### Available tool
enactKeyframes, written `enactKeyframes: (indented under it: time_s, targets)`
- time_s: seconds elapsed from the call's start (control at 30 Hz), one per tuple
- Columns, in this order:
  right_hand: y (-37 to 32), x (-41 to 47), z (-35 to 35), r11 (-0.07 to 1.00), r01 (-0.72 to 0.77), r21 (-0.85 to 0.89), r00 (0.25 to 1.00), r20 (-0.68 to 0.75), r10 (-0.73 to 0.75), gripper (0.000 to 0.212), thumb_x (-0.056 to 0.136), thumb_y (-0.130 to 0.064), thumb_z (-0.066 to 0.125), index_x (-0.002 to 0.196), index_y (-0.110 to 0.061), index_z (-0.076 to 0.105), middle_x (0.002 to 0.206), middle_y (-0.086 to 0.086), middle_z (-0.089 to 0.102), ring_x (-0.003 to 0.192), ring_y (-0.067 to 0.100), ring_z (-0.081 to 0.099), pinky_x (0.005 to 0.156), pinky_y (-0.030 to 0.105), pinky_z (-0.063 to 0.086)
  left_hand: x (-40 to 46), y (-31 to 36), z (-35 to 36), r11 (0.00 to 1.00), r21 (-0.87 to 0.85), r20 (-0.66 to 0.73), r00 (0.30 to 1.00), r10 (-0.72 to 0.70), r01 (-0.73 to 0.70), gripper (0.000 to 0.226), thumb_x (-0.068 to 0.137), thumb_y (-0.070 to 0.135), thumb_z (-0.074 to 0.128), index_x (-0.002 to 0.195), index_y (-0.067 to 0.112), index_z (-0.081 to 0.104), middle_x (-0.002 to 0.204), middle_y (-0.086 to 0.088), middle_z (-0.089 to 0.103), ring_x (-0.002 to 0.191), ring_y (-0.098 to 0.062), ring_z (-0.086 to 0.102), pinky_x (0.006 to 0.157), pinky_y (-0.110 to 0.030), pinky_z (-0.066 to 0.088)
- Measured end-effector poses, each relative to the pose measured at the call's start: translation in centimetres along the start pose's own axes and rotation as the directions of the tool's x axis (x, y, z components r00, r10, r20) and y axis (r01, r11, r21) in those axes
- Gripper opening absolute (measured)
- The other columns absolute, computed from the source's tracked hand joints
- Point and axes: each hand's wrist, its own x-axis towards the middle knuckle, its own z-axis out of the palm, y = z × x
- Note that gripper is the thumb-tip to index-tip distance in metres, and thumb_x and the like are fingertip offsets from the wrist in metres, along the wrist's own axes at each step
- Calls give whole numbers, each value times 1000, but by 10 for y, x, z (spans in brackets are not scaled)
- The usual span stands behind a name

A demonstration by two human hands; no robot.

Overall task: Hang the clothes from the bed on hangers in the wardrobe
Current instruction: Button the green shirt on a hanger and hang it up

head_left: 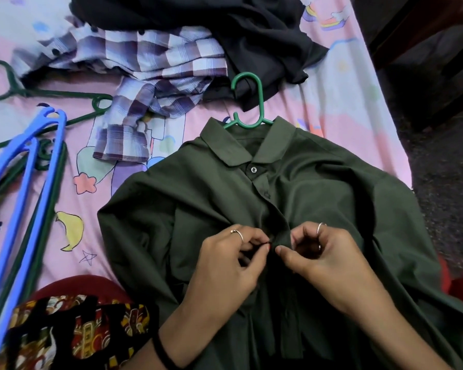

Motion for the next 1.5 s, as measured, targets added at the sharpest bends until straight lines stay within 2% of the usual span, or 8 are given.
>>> enactKeyframes:
  time_s: [0.17,0.43,0.7,0.87,1.0,1.17,1.33,1.5]
  targets:
    - [-11,-6,7,960,175,-218,975,-95,-199,24,73,-16,77,62,-18,55,70,-12,60,55,4,52,51,11,36,0,3,-2,965,-188,66,983,-172,181,11,77,9,73,79,19,71,77,7,68,66,-6,67,58,-14,50]
    - [-8,-7,8,986,139,-87,988,-53,-144,21,75,-10,76,66,-22,62,67,-12,64,57,2,58,55,9,39,6,3,-4,824,-401,197,917,-348,399,17,80,-3,71,76,13,71,69,-3,70,60,-11,68,58,-16,49]
    - [-5,-3,9,978,137,-159,979,-126,-158,23,72,-12,77,63,-20,57,66,-9,61,56,7,53,51,12,37,7,3,-4,823,-415,263,917,-298,387,17,80,0,72,76,16,70,70,-6,70,62,-12,68,60,-20,52]
    - [1,-2,10,998,-30,64,998,-46,33,18,76,-14,77,65,-19,63,55,-5,59,50,2,50,50,17,39,8,4,-5,806,-434,264,912,-314,403,13,81,-2,71,79,11,71,68,-4,70,62,-10,67,59,-16,49]
    - [0,-3,13,953,-114,279,991,-35,129,16,79,-3,73,67,-9,65,56,1,62,51,8,55,50,15,42,8,3,-2,828,-405,232,919,-318,389,14,81,0,72,78,14,70,70,-5,72,63,-11,69,60,-17,50]
    - [4,-6,17,959,-94,267,988,-96,123,13,75,-12,77,68,-16,67,58,4,62,55,10,51,56,25,40,6,2,0,850,-372,206,926,-315,372,13,82,2,71,79,15,70,72,-4,73,66,-12,71,62,-18,52]
    - [1,-8,20,946,-51,321,993,-88,83,11,80,-7,74,70,-11,71,59,7,66,53,9,56,52,18,44,7,-1,-1,823,-414,195,921,-337,388,9,81,2,72,81,11,73,70,-6,73,64,-11,70,62,-18,51]
    - [-6,-12,21,929,33,367,999,-46,-17,27,89,-1,59,78,-19,76,73,6,73,65,14,68,66,20,54,11,-5,-4,784,-475,183,916,-357,400,11,80,-1,72,81,9,74,70,-8,73,63,-9,67,61,-16,49]
